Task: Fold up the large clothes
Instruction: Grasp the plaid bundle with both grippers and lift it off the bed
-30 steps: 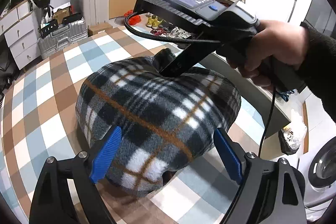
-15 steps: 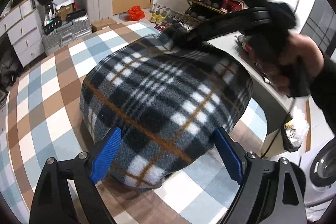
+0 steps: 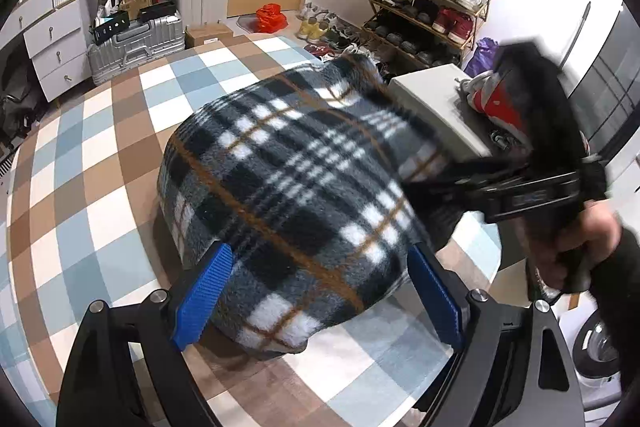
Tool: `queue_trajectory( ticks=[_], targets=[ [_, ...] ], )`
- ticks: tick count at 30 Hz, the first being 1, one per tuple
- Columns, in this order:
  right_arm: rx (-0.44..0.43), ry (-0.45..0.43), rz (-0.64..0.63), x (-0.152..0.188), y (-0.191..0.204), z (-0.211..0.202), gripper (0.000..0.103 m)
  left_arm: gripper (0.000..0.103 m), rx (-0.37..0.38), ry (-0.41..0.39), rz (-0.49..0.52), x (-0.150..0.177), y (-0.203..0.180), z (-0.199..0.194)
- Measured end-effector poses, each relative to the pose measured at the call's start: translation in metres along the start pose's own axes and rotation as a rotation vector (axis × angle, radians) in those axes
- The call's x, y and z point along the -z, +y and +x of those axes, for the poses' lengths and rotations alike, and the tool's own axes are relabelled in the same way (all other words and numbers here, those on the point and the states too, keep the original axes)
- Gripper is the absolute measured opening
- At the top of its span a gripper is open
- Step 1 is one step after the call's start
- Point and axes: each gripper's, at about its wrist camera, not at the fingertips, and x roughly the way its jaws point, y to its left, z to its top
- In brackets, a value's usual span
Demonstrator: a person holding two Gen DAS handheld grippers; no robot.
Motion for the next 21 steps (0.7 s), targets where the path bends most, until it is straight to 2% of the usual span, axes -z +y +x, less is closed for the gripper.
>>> queue_trajectory(
  ticks=[5,7,11,13,17,21],
  targets=[
    [-0.094,-0.04,0.056,0.009,-0.023,0.016,0.088,0.085,0.046,-0.002,-0.066,0.0,0.013,-0.008],
    [-0.113,-0.051,0.078,0.008,-0.028,0.013,0.098,0.085,0.052,-0.003,-0.116,0.001,0.022,-0.013],
    [-0.157,-0.059,0.109,0.001,-0.032,-0.004,0.1,0.085,0.1,-0.045,-0.265,0.015,0.058,-0.029],
    [-0.192,-0.126,0.087,-0.005,-0.029,-0.022,0.1,0.087,0.123,-0.041,-0.346,0.025,0.076,-0.028],
    [-0.23,-0.208,0.063,-0.018,-0.025,-0.046,0.103,0.087,0.237,-0.006,-0.527,0.045,0.104,-0.008],
    [-0.231,-0.111,0.105,-0.044,-0.033,-0.024,0.103,0.087,0.351,0.0,-0.636,0.054,0.111,0.013]
  ],
)
